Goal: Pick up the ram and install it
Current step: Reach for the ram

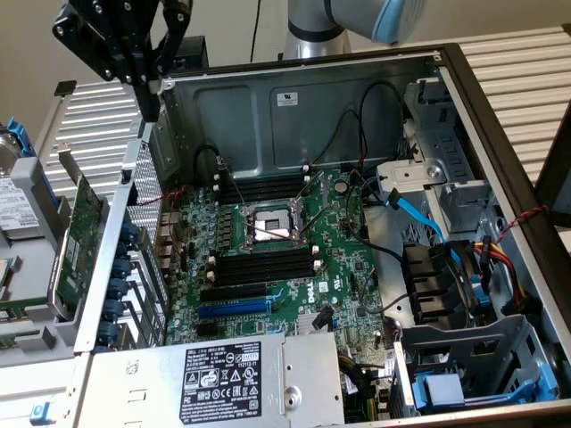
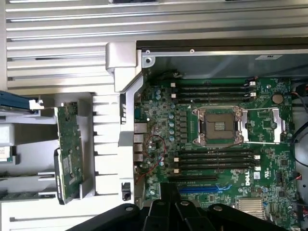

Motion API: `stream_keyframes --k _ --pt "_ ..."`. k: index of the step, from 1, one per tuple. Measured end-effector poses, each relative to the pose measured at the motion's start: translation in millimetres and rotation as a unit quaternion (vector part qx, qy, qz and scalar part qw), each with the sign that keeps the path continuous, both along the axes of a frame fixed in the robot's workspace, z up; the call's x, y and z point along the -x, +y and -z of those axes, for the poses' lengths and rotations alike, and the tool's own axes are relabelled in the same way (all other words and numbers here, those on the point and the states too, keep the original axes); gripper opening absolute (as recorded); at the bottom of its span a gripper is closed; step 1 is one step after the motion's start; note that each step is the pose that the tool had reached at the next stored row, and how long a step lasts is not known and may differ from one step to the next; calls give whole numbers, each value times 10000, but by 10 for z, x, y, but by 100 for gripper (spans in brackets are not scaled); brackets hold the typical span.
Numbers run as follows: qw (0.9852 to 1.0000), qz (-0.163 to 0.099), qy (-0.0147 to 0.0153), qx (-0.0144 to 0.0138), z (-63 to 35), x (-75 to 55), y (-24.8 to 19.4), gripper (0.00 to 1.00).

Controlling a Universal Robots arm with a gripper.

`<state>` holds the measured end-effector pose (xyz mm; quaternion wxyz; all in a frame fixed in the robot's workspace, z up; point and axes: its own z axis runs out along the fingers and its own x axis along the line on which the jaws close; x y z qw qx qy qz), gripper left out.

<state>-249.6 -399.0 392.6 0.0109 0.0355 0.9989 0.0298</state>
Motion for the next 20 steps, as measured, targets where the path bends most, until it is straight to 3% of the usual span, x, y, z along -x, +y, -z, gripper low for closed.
stream_keyframes --k 6,20 --pt "10000 0 0 -36 1 275 -2 10" --pt "10000 0 0 -75 1 885 -19 10"
